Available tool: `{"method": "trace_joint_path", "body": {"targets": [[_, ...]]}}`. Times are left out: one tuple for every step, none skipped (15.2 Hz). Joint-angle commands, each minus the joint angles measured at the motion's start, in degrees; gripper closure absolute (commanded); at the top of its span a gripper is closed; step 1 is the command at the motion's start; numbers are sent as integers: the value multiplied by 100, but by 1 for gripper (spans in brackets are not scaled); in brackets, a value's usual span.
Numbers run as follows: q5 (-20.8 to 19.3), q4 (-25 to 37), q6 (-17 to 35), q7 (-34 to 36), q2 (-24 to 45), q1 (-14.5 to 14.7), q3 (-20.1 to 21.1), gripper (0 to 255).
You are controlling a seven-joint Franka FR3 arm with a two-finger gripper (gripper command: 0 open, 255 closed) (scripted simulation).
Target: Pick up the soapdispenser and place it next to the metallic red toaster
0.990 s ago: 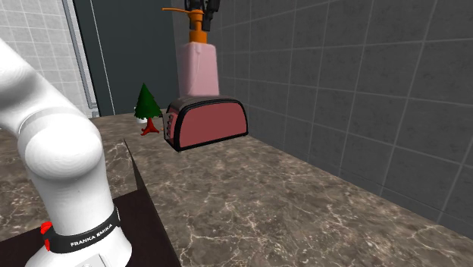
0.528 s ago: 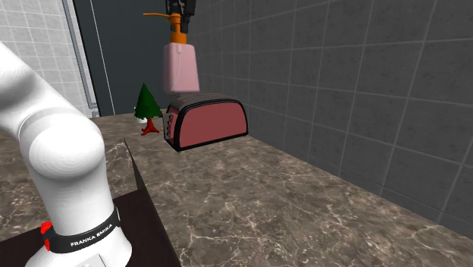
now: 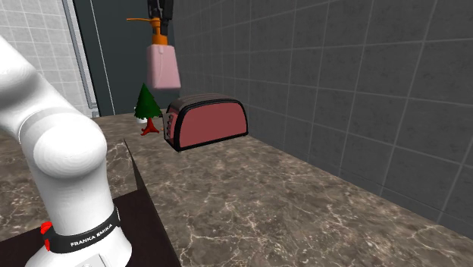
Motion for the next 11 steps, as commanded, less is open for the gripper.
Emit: {"method": "trace_joint_path", "body": {"targets": [[97, 92, 118, 321, 133, 56, 266, 255], [133, 162, 156, 471, 204, 82, 391, 255], [163, 238, 195, 622, 282, 107, 516, 255], [187, 322, 235, 774, 367, 132, 643, 255], [204, 412, 276, 928, 460, 157, 772, 255], [215, 509, 316, 1084, 560, 180, 903, 255], [218, 614, 357, 1242, 668, 202, 1037, 255], [212, 734, 400, 1415, 794, 225, 1184, 255], [224, 616, 475, 1391, 751, 232, 1180, 255], [236, 499, 550, 1367, 709, 237, 1178, 255], [248, 384, 624, 1343, 669, 242, 1177, 255]]}}
